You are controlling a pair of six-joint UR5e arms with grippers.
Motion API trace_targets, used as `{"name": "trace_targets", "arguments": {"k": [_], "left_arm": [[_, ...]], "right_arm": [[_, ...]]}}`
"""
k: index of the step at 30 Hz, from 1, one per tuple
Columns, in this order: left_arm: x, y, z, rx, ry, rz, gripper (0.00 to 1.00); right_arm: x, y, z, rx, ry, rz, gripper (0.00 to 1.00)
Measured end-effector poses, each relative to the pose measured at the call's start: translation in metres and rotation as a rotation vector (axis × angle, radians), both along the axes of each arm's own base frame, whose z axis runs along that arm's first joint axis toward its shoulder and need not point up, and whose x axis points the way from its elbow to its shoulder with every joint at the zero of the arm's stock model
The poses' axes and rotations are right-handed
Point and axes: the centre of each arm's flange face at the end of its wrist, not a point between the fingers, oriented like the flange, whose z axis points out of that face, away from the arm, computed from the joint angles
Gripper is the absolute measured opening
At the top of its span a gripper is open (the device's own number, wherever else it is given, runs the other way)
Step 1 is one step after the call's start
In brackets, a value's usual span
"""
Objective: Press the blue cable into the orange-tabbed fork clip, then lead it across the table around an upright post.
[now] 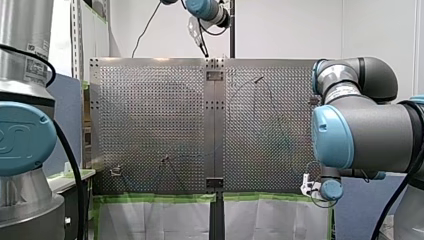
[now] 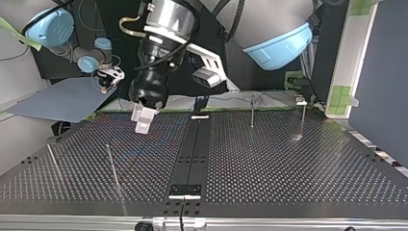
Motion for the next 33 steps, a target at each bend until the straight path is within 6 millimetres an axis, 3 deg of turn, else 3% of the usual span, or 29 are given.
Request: {"name": "trace_targets", "arguments": {"k": [4,8,17,27,33], "left_arm": [[-0.004,0.005,0.000,-0.040,-0.007,-0.021,0.98],[0.002,-0.001,-0.021,-0.047,0.010,-0.029,0.98],[0.020,-0.021,-0.087,-0.003,0.060,-0.036,0.98],[0.035,-0.037,-0.180,0.058,0.127,-0.036,0.98],[0.033,-0.034,-0.210,0.062,0.136,-0.034,0.98]], "right_arm": [[0.001,0.000,0.000,0.002,0.004,0.003,0.00],[0.001,0.000,0.001,0.004,0.004,0.004,0.00],[0.003,0.001,0.001,0.003,0.006,0.009,0.00],[0.006,0.001,0.002,0.002,0.006,0.014,0.00],[0.007,0.001,0.002,0.003,0.006,0.014,0.00]]}}
